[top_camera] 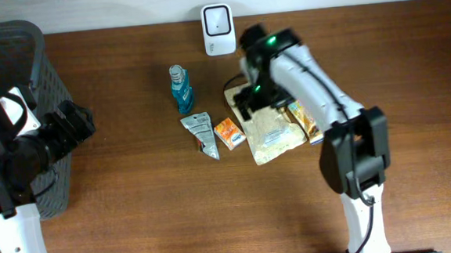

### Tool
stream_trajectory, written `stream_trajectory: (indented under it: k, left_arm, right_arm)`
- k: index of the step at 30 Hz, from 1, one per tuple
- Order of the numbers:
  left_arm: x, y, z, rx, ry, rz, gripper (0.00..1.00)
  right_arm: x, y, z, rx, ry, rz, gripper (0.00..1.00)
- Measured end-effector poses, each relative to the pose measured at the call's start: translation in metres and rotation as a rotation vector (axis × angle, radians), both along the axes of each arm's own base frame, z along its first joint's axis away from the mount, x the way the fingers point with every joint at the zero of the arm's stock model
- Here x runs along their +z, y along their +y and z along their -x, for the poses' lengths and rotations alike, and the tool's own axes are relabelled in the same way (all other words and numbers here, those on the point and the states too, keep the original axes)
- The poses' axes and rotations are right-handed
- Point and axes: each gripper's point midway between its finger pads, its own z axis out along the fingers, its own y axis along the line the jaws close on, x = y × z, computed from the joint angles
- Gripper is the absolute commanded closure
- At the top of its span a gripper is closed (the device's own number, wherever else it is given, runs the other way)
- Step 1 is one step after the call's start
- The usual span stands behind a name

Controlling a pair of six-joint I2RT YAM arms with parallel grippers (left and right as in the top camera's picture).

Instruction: Scan the item barcode

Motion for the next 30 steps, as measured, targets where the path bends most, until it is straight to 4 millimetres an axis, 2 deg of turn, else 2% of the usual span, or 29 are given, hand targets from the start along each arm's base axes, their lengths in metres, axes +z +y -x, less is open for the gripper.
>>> stream_trajectory:
  k: [4,5,8,14,18,20,26,30]
  left_arm:
    - [0.000,0.000,0.000,0.000,0.000,0.000,0.01]
    - [0.000,0.000,0.000,0.000,0.000,0.000,0.01]
    - [0.000,0.000,0.000,0.000,0.000,0.000,0.01]
    - [0.000,0.000,0.000,0.000,0.000,0.000,0.01]
    - [0.000,0.000,0.000,-0.001,0.000,0.000,0.01]
    - [0.000,0.000,0.000,0.000,0.000,0.000,0.01]
    - [0.000,0.000,0.000,0.000,0.000,0.000,0.01]
    - [0.000,0.000,0.000,0.000,0.000,0.000,0.01]
  right_arm:
    - [-0.032,-0.007,0.002,-0.009,-0.014,0.052,0.01]
    - [-0.040,-0.011,0.002,-0.016,-0.015,0.064,0.04]
    - [-0.050,-0.018,0.002,-0.036,-0.017,0.079,0.13]
    - [-0.068,-0.017,0.002,-0.045,-0.033,0.064,0.24]
    - [-0.070,-0.016,0.001,-0.057,-0.055,0.049,0.41]
    - [-0.070,-0.016,0.001,-0.073,-0.062,0.044,0.53]
    - [-0.066,-0.014,-0.004,-0.129,-0.074,0.037,0.62]
    - [-0.049,-0.008,-0.016,-0.149,-0.101,0.018,0.65]
